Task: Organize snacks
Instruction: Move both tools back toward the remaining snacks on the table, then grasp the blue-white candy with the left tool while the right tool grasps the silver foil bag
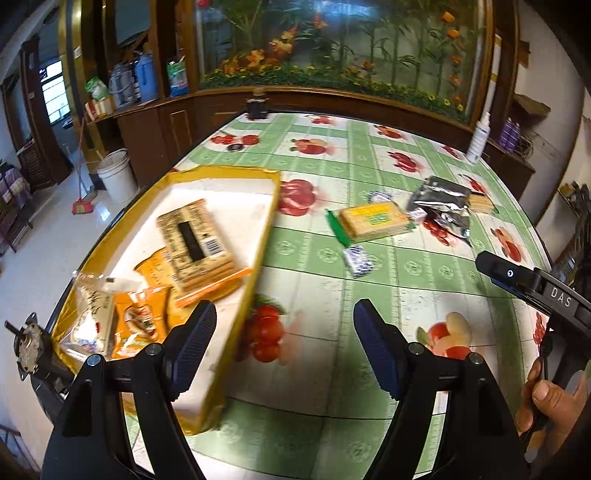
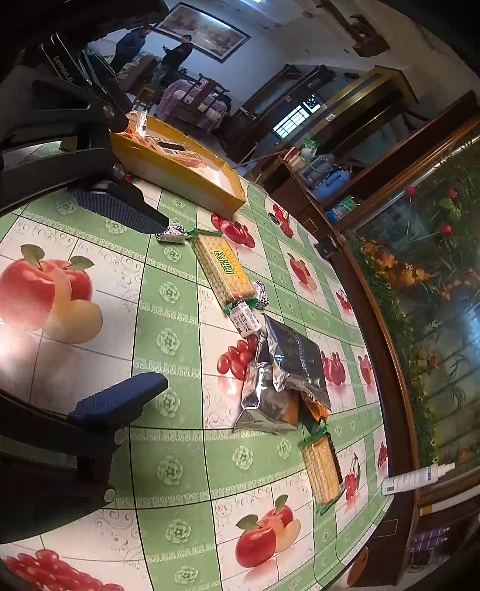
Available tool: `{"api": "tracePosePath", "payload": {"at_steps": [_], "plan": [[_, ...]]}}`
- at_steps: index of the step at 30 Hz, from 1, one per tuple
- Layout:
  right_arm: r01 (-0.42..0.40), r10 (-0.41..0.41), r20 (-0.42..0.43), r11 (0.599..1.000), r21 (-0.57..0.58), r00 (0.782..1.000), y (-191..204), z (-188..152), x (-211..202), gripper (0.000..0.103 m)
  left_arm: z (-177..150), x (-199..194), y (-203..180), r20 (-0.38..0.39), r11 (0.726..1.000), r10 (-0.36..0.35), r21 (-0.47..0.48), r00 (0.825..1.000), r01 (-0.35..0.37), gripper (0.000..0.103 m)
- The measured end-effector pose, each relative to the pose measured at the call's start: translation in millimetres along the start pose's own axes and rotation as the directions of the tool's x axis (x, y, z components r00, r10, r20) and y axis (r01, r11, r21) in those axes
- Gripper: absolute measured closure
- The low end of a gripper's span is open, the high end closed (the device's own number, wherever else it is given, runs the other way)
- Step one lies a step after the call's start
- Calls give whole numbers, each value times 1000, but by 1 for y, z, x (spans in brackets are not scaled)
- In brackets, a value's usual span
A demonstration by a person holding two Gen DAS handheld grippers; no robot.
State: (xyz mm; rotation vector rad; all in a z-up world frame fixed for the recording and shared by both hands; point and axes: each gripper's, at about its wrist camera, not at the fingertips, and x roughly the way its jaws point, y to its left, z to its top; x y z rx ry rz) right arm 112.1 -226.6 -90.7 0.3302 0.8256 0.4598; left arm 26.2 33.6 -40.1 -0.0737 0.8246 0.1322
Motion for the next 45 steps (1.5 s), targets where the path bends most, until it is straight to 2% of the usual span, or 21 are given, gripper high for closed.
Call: {"api": "tracePosePath", "payload": {"at_steps": [7, 14, 18, 23, 28, 32, 37, 40, 45], "plan": [[2, -2, 7, 1000, 11, 1000, -8, -2, -6, 23, 11, 22, -34, -45, 998, -52, 29, 998, 53, 26], [37, -37, 16, 999, -10, 999, -19, 4, -11, 23, 16, 49, -43, -120, 994, -109, -28, 987, 106, 26], [82, -82, 22, 996, -36, 996, -33, 18, -10, 23, 18, 62, -42, -145, 994, -101, -51, 984, 95, 26], [97, -97, 2, 994, -52, 995, -48, 45, 5, 23, 20, 79, -38, -175, 993, -92, -93, 980, 77, 26], [117, -117, 7, 987, -111, 993, -37, 74, 27, 23, 22, 91, -38, -191, 993, -79, -99, 978, 61, 26], [104, -106, 7, 958, -267, 994, -10, 94, 48, 20, 23, 97, -37, -195, 993, -84, -98, 977, 66, 26], [126, -157, -29, 879, -459, 987, 11, 105, 78, 20, 29, 105, -37, -189, 992, -94, -103, 977, 76, 26], [150, -200, -42, 845, -512, 979, 11, 110, 95, 20, 32, 108, -38, -186, 992, -91, -103, 978, 73, 26], [151, -220, -76, 844, -514, 972, 0, 113, 110, 18, 35, 113, -43, -185, 996, -47, -80, 982, 33, 26]]}}
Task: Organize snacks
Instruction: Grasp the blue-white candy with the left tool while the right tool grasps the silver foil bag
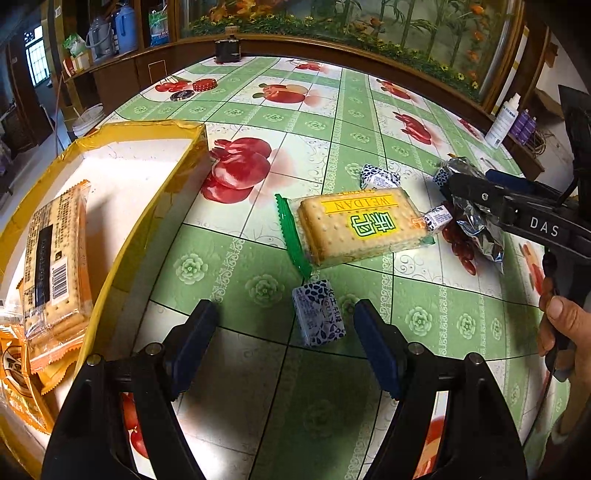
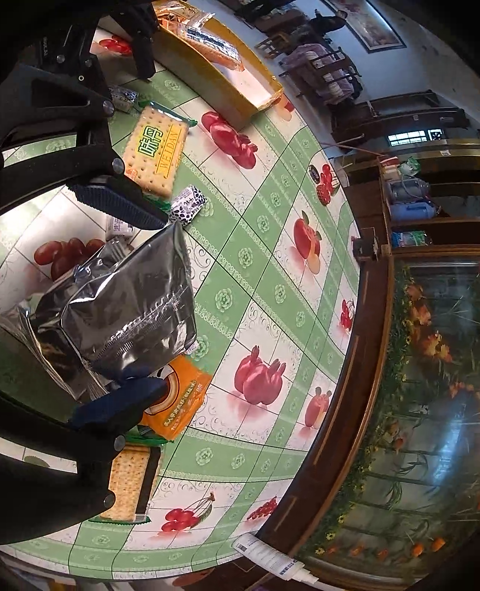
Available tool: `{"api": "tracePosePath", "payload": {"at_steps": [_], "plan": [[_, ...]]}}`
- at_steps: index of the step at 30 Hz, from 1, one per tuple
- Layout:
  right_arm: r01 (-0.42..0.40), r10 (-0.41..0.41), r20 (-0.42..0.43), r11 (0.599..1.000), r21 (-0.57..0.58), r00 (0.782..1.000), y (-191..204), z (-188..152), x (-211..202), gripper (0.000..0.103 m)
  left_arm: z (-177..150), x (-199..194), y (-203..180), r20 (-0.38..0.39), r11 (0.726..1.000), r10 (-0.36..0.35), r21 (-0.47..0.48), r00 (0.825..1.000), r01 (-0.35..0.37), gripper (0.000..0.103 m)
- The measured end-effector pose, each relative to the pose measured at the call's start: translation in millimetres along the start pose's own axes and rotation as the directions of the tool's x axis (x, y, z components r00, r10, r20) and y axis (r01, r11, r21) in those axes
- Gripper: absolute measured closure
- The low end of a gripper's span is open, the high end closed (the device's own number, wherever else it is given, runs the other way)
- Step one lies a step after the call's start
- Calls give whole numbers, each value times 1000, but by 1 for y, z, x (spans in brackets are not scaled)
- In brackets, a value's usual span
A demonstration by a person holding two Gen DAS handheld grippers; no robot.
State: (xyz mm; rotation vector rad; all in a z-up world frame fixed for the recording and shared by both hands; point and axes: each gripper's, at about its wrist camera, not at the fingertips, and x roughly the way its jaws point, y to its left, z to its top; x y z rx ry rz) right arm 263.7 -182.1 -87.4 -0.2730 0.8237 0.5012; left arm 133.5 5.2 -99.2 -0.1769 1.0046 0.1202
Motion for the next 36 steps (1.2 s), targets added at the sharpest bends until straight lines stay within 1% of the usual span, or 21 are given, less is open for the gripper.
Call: {"api": "tracePosePath", "payload": {"at_steps": [2, 4, 6, 8, 9, 10, 12, 14, 17, 19, 23, 29, 33, 36], "plan": [[-15, 15, -13, 1000, 10, 1000, -2, -3, 4, 18, -1, 2, -4, 6, 999, 32, 16, 999, -32, 26], [-17, 17, -29, 999, 28, 999, -4, -7, 10, 23, -1, 4, -7, 15, 997, 60, 40, 998, -61, 26], [-31, 32, -11, 997, 71, 999, -9, -12, 10, 25, -2, 3, -8, 28, 997, 54, 51, 998, -56, 27], [-52, 51, 12, 991, 121, 999, -16, -15, 5, 34, -2, 1, -8, 45, 997, 46, 65, 998, -49, 40], [-51, 49, 17, 989, 136, 999, -17, -15, 3, 39, -2, 0, -8, 49, 997, 41, 70, 998, -44, 56], [-60, 57, 22, 986, 154, 998, -20, -16, 1, 41, -1, -1, -8, 51, 996, 33, 76, 998, -37, 75], [-85, 81, 29, 980, 182, 996, -22, -18, -4, 42, -1, -2, -8, 48, 996, 18, 81, 999, -22, 86], [-87, 82, 30, 977, 193, 996, -22, -20, -8, 42, -1, -3, -6, 45, 997, -3, 77, 999, -1, 86], [-97, 89, 46, 973, 209, 995, -19, -25, -19, 43, -5, -7, 0, 37, 997, -57, 53, 998, 55, 87], [-104, 92, 62, 968, 229, 994, -19, -29, -28, 43, -11, -11, 3, 39, 996, -72, 52, 997, 70, 87], [-136, 109, 116, 956, 260, 987, -14, -37, -57, 43, -22, -22, 10, 46, 994, -95, 51, 994, 93, 87], [-204, 147, 201, 932, 298, 968, 0, -56, -106, 43, -38, -55, 18, 107, 990, -131, 68, 986, 124, 87], [-243, 175, 229, 918, 312, 958, 14, -76, -127, 43, -44, -72, 22, 126, 987, -153, 70, 980, 145, 87], [-260, 190, 231, 910, 325, 954, 23, -89, -136, 43, -49, -83, 23, 138, 988, -148, 73, 979, 140, 86]]}}
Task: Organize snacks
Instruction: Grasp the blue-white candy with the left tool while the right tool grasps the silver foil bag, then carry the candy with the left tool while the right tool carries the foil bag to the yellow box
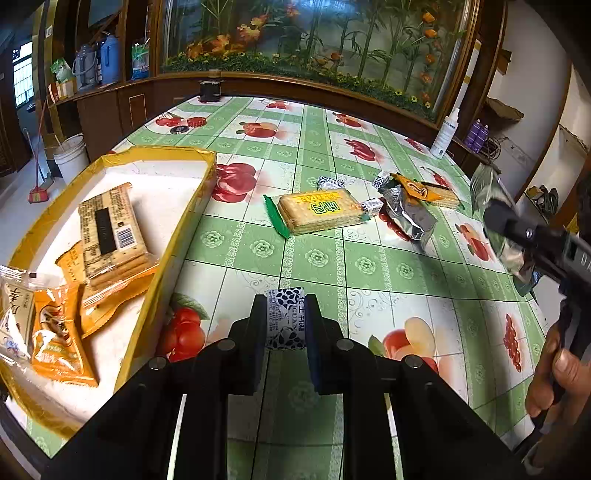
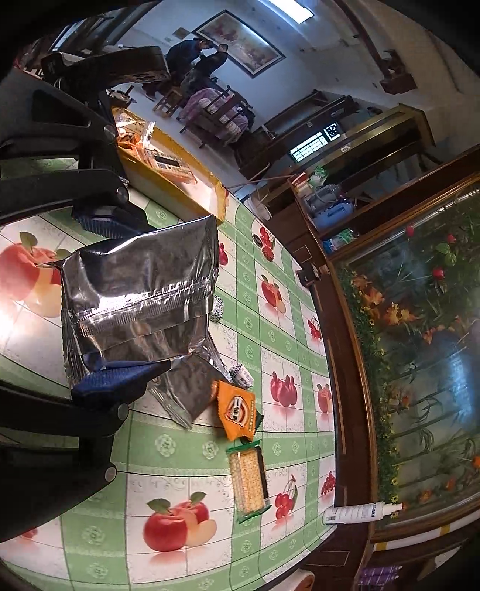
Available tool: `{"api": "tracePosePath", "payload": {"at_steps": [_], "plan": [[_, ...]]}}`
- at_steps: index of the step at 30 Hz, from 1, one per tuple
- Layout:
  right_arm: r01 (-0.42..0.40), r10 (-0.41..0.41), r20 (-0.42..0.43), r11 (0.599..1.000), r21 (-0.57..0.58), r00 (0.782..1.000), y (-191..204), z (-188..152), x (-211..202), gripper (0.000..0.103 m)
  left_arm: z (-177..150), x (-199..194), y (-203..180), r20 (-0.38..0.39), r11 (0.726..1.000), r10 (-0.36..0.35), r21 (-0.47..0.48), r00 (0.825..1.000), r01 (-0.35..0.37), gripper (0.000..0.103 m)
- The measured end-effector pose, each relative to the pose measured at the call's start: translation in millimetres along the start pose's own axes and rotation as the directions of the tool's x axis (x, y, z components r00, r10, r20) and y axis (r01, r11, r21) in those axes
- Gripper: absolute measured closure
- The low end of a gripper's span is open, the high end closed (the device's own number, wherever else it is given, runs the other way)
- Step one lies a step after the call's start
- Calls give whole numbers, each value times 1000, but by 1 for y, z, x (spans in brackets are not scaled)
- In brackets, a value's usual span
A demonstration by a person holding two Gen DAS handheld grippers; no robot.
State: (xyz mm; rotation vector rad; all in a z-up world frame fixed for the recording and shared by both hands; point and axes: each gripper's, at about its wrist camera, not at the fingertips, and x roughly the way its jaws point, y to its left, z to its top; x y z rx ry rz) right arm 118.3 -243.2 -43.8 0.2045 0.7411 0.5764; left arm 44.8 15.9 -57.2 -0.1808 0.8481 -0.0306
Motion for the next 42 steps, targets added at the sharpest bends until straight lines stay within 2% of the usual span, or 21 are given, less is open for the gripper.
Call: {"api": "tracePosePath", "payload": {"at_steps": [7, 18, 27, 42], "plan": [[-12, 12, -19, 1000, 2, 1000, 16, -27, -10, 43, -4, -27, 0, 49, 1000, 27, 6, 998, -28, 86], [-58, 57, -36, 998, -33, 998, 50, -40, -12, 43, -6, -57, 10, 120, 990, 140, 12, 983, -143, 86], [-94, 90, -50, 992, -89, 995, 88, -41, -3, 43, -9, -67, 37, 137, 985, 173, -35, 975, -170, 86], [-149, 131, -116, 976, -160, 985, 139, -45, 34, 43, -12, -73, 82, 136, 970, 231, -110, 963, -217, 86]]}}
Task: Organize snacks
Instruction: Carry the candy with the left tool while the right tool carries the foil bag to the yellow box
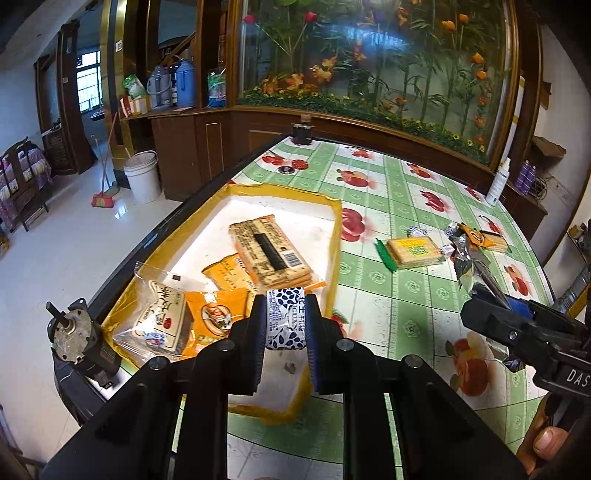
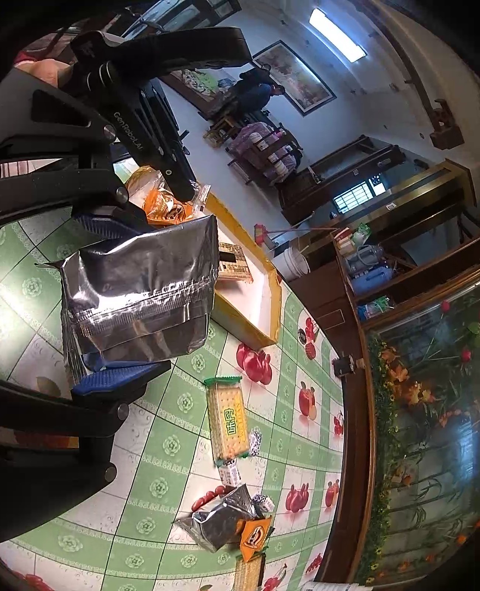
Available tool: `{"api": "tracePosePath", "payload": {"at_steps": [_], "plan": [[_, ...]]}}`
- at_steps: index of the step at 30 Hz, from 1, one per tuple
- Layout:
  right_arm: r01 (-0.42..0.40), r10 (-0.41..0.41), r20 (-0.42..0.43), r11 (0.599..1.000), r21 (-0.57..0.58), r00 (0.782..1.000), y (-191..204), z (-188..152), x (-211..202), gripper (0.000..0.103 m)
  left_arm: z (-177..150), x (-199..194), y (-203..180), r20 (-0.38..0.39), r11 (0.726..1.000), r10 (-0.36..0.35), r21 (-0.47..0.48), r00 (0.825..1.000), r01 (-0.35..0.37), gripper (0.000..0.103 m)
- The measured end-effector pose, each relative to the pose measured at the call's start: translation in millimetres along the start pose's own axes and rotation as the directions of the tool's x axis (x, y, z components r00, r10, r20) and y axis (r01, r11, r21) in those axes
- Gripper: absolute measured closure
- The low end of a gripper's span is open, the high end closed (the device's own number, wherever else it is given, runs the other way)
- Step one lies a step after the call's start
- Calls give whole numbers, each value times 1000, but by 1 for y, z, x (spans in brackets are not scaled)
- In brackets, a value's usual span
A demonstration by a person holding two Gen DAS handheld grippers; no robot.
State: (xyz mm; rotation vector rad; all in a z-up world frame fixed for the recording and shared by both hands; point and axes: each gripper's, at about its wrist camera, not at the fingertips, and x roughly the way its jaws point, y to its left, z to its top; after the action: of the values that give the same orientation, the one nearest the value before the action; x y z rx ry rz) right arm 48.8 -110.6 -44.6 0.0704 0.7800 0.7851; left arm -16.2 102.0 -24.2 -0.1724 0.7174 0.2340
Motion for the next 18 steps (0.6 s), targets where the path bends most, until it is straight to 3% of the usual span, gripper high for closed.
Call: {"api": "tracePosePath", "payload": {"at_steps": [18], "plan": [[-54, 50, -88, 998, -45, 995, 26, 23, 69, 43, 9, 29, 38, -50, 998, 37, -46, 998, -39, 86]]}}
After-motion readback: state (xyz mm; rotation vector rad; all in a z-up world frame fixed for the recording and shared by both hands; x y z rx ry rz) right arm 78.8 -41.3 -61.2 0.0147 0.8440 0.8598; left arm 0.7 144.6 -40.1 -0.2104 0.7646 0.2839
